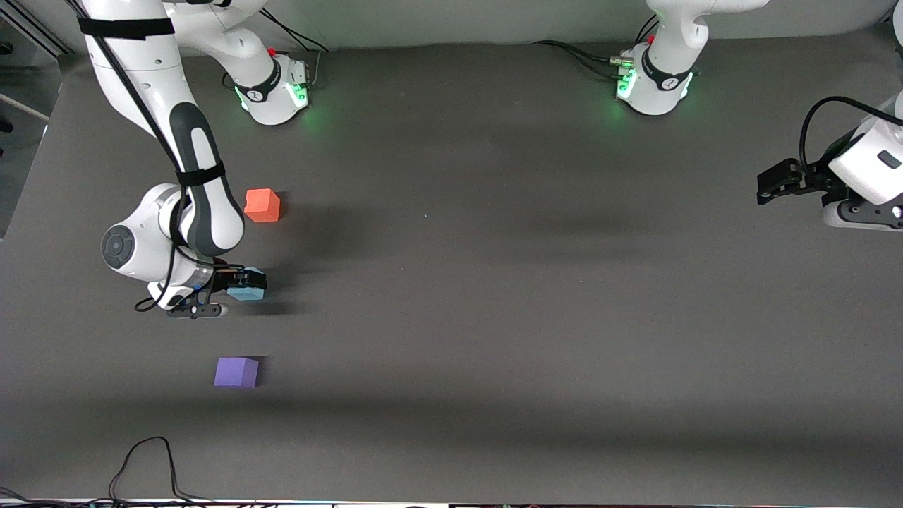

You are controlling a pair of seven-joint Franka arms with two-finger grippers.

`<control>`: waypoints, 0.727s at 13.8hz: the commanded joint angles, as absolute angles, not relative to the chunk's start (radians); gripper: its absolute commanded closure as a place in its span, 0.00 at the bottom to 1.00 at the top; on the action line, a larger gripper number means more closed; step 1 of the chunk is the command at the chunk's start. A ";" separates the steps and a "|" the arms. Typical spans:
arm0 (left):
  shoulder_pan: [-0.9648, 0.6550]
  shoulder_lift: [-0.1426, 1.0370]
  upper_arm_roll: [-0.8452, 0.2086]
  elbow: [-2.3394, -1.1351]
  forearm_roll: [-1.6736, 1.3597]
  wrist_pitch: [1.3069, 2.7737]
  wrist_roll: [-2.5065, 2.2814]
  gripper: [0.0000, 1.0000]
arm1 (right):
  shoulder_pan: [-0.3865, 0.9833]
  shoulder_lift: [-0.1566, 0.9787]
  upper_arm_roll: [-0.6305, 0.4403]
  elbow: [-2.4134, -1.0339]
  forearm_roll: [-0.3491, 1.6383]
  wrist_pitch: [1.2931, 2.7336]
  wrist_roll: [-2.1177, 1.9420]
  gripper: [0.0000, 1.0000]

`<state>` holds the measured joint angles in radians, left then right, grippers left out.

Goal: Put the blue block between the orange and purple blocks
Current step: 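Open the right gripper and draw it back from the blue cube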

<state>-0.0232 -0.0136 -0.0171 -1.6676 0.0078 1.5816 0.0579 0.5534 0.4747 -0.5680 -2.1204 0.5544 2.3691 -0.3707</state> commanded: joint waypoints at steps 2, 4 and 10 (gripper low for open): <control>-0.029 -0.012 -0.014 -1.657 0.012 1.572 0.044 0.00 | 0.568 0.371 -0.583 -2.132 0.545 2.319 -0.354 0.00; -0.029 -0.012 -0.014 -1.657 0.012 1.574 0.044 0.00 | 0.568 0.324 -0.600 -2.112 0.455 2.266 -0.348 0.00; -0.029 -0.012 -0.014 -1.658 0.011 1.575 0.044 0.00 | 0.568 0.198 -0.630 -1.861 0.197 1.946 -0.304 0.00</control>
<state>-0.0232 -0.0136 -0.0171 -1.6677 0.0078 1.5817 0.0579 0.5553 0.2454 -0.6266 -1.9335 0.2779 2.0306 -0.3481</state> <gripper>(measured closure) 0.000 0.000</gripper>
